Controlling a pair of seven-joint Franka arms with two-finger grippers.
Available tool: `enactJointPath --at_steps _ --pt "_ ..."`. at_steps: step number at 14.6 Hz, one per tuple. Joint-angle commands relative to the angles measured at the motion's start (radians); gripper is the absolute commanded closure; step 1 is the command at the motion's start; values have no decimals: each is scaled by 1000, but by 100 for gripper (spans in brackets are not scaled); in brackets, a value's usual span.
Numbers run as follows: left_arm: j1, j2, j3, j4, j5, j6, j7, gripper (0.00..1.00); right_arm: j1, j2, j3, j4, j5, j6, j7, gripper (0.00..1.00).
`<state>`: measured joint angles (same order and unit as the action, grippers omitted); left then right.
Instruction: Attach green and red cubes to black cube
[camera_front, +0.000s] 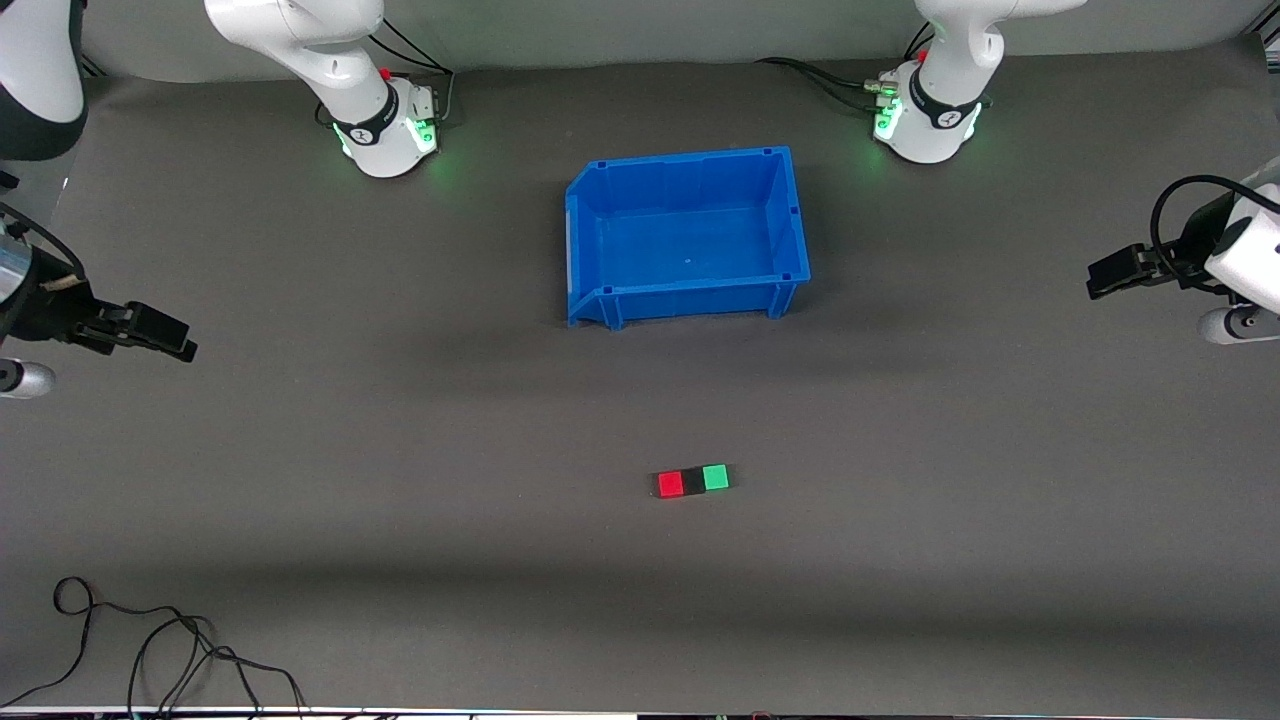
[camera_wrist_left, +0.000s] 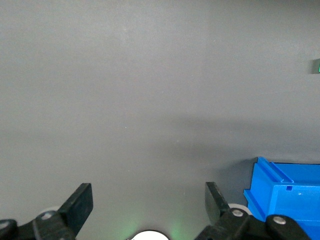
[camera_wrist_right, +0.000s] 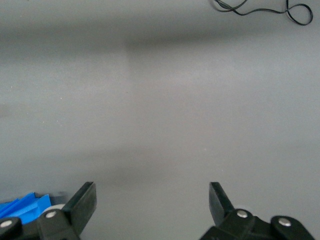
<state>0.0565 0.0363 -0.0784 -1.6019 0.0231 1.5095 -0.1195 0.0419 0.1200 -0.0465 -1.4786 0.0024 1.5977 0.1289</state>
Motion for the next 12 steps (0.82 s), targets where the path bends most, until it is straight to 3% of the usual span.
enactJointPath --at_steps 1,5,8,12 --pt "-4 -54 9 -27 8 -3 14 0 -16 53 -4 130 -16 -99 -15 0" --pt "-24 -59 45 3 -18 -2 14 0 -7 61 -1 142 -19 -101 -14 0" --pt "-89 -44 115 45 -38 -3 47 0 -4 69 0 150 -19 -98 -14 0" --pt "-99 8 112 100 -32 -14 57 0 -2 70 2 147 -18 -98 -14 0"
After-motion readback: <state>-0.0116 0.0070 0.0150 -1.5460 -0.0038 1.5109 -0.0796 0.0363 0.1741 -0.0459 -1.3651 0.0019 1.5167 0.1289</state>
